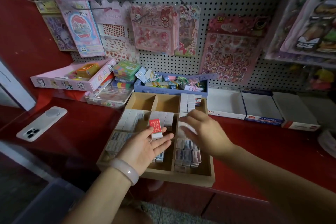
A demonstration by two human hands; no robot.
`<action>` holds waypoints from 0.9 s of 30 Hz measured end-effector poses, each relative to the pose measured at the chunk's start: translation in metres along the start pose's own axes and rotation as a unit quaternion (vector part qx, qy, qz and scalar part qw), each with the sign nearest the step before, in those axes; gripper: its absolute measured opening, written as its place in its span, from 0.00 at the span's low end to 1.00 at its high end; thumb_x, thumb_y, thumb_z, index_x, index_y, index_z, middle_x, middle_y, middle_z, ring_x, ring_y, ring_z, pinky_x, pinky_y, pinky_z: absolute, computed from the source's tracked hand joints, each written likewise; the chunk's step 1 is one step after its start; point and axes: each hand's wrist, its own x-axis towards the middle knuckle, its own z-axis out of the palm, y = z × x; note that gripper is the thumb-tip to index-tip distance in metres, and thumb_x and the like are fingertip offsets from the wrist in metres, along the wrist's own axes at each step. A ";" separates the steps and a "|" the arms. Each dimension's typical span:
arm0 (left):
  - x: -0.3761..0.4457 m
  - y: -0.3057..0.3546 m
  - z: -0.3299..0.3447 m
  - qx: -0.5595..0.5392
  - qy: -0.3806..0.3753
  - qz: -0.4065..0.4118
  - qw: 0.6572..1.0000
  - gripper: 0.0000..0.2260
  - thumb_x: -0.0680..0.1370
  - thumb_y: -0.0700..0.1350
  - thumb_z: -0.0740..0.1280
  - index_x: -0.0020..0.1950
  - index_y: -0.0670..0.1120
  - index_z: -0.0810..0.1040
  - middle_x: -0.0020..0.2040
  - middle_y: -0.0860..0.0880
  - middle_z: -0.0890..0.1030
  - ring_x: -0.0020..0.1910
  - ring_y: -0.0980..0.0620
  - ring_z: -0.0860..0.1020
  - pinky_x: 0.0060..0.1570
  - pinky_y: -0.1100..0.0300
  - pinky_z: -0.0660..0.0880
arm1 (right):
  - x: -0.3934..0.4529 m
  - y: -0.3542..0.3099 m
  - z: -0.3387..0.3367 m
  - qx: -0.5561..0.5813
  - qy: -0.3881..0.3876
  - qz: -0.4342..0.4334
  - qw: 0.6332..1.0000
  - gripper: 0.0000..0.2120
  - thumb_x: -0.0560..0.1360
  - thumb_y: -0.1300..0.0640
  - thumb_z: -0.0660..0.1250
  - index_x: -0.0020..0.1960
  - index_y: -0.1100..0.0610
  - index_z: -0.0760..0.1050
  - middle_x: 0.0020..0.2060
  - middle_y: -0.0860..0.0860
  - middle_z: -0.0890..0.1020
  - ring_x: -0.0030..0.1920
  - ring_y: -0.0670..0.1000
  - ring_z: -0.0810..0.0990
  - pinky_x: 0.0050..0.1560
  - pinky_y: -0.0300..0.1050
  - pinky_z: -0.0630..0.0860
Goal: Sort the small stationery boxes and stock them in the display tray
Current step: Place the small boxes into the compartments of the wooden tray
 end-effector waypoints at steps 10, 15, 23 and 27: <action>-0.001 0.001 -0.010 0.081 0.038 -0.017 0.996 0.13 0.83 0.46 0.52 0.57 0.45 0.75 0.51 0.45 0.82 0.52 0.49 0.78 0.50 0.52 0.74 | 0.029 -0.032 0.023 0.024 -0.048 -0.135 0.989 0.12 0.75 0.55 0.64 0.56 0.58 0.78 0.47 0.54 0.83 0.46 0.54 0.82 0.37 0.48 0.81; -0.002 0.017 -0.025 0.017 0.037 -0.016 0.999 0.09 0.82 0.44 0.56 0.58 0.43 0.72 0.54 0.41 0.80 0.53 0.44 0.79 0.50 0.49 0.75 | 0.055 -0.004 0.009 0.031 -0.116 0.076 0.990 0.13 0.80 0.49 0.57 0.53 0.57 0.75 0.47 0.52 0.82 0.44 0.53 0.82 0.43 0.47 0.78; -0.006 0.031 -0.051 -0.023 0.079 0.018 0.996 0.09 0.81 0.43 0.56 0.55 0.43 0.74 0.52 0.42 0.79 0.51 0.46 0.77 0.48 0.54 0.73 | 0.071 -0.006 0.032 -0.087 -0.285 0.123 0.947 0.11 0.80 0.52 0.59 0.57 0.58 0.71 0.50 0.55 0.78 0.47 0.53 0.76 0.47 0.46 0.76; -0.008 0.035 -0.065 -0.027 0.097 0.024 0.995 0.10 0.81 0.44 0.55 0.55 0.43 0.74 0.52 0.43 0.79 0.50 0.47 0.77 0.48 0.55 0.72 | 0.069 -0.008 0.050 -0.128 -0.268 0.079 0.952 0.15 0.78 0.52 0.61 0.61 0.59 0.69 0.56 0.54 0.75 0.56 0.55 0.73 0.51 0.48 0.74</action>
